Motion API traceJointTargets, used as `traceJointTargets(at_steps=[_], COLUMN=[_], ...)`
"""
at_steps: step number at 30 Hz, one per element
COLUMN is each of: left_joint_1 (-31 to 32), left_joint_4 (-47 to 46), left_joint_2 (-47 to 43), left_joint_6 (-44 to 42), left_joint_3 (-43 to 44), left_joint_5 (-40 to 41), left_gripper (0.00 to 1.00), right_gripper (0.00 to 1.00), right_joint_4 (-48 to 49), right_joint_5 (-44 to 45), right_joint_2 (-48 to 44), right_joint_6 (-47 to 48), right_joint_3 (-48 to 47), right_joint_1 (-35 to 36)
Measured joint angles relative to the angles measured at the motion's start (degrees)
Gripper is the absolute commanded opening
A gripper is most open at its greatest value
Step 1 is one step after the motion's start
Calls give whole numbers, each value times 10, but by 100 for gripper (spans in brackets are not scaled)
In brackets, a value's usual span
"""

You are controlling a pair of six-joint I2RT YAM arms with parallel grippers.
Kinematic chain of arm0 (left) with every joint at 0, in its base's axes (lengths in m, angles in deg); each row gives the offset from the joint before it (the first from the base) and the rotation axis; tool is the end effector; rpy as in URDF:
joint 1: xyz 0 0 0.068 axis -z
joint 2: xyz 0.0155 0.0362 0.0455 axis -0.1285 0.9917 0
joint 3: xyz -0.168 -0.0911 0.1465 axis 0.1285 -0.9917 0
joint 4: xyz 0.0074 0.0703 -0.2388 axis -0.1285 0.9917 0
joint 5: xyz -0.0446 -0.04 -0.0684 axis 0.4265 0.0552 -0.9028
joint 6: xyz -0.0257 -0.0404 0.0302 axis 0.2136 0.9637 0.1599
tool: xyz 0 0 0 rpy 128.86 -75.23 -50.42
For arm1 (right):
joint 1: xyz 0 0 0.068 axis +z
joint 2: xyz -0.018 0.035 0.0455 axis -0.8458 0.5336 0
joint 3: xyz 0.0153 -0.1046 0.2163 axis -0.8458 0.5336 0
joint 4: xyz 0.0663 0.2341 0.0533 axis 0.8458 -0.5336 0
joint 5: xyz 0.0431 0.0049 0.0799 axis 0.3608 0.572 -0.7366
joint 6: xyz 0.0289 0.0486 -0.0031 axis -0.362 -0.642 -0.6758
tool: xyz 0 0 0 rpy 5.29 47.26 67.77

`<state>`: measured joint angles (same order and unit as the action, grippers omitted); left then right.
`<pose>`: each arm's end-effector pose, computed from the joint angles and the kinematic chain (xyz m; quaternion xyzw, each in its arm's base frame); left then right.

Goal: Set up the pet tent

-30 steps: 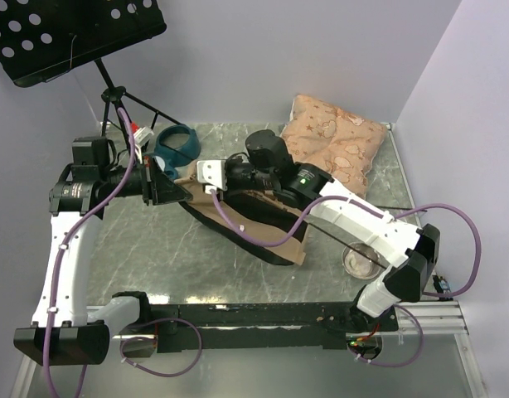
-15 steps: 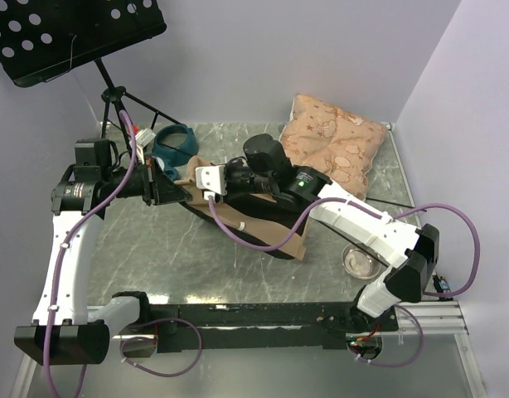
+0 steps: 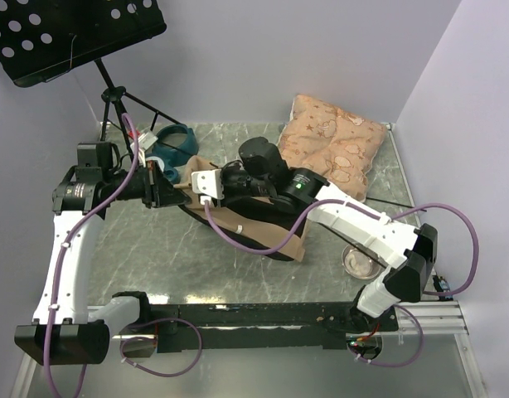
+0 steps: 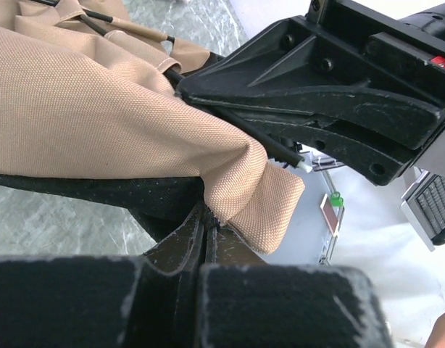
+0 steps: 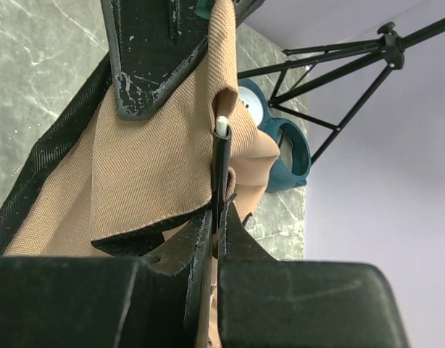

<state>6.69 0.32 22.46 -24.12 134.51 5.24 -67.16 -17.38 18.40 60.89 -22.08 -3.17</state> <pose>0.1943 -0.0329 0.3594 0.1259 0.7992 -0.5080 0.2957 0.1893 0.2893 0.3725 -0.7156 0.3954 0.1416 0.5582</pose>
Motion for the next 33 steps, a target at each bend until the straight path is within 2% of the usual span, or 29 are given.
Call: traceJointTargets(at_steps=[7, 18, 23, 33], left_joint_1=[0, 11, 39, 43], left_joint_4=[16, -21, -20, 6], left_joint_2=[-3, -45, -32, -2], left_joint_6=[-32, -31, -29, -32], left_joint_3=[9, 9, 9, 9], left_joint_5=[-3, -1, 17, 40], left_gripper=[1, 1, 1, 1], right_gripper=[0, 0, 0, 0], right_joint_4=[-1, 4, -2, -2], right_joint_5=[6, 7, 13, 24], right_joint_2=[17, 42, 42, 40], right_joint_6=[4, 2, 2, 2], right_joint_3=[-7, -27, -28, -25], right_joint_1=[5, 7, 8, 8])
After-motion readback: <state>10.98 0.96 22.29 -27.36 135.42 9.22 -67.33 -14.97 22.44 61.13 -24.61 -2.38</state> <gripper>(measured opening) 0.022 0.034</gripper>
